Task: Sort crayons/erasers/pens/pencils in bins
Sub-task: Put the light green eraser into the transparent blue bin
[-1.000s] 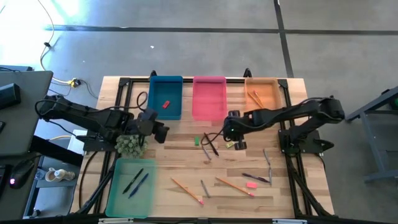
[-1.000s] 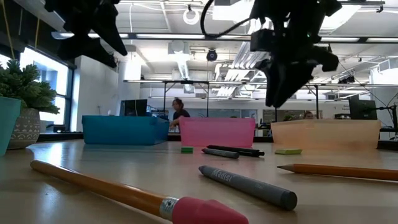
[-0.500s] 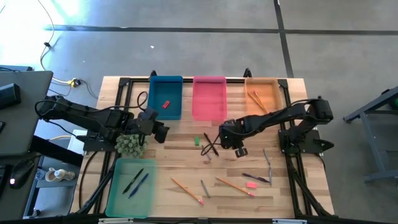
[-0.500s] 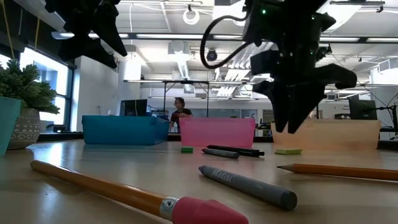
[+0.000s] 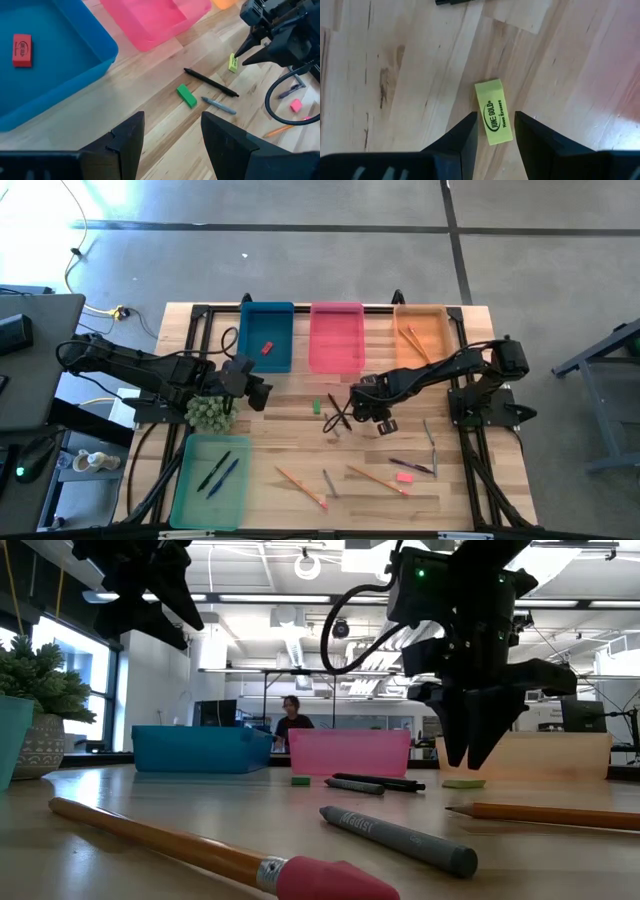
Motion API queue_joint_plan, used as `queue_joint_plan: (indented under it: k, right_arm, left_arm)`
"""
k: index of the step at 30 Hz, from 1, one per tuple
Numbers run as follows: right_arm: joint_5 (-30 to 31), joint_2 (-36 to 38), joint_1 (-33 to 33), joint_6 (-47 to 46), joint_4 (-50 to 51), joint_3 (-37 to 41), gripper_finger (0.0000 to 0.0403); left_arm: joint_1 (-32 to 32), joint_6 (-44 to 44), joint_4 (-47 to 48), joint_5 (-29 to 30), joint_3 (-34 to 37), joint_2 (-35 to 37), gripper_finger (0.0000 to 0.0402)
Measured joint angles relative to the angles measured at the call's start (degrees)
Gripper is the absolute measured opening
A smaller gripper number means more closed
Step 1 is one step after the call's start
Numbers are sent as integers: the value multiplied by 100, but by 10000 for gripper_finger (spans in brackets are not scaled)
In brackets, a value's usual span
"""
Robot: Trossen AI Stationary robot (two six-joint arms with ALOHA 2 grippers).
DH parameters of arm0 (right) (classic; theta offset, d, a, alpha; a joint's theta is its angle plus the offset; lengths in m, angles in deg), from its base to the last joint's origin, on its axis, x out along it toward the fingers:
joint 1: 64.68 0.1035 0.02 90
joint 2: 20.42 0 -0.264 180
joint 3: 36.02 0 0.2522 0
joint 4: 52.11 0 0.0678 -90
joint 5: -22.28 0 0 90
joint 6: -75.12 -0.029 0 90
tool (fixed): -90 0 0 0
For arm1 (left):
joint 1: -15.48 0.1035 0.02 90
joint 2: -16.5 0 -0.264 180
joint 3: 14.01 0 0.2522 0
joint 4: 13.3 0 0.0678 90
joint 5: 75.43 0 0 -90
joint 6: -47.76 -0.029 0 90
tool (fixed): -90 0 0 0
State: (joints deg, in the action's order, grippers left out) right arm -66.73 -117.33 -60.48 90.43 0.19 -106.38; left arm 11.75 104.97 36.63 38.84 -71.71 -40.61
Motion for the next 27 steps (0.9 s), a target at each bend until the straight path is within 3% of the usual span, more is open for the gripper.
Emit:
queue_joint_plan:
  k: [5, 9, 19, 27]
  right_arm:
    - [7, -200, -4, 23, -22, 9, 119]
    - [355, -356, -3, 21, -30, 9, 119]
    - [-93, -566, -63, 71, 20, -18, 119]
    - [-154, -655, -58, -98, 51, -17, 104]
  left_arm:
    - [-1, -44, -2, 0, 0, -1, 186]
    - [0, -44, 0, 2, 0, 0, 186]
    - [0, -110, 0, 12, -2, -2, 186]
    - [0, -147, 0, -328, -2, -2, 186]
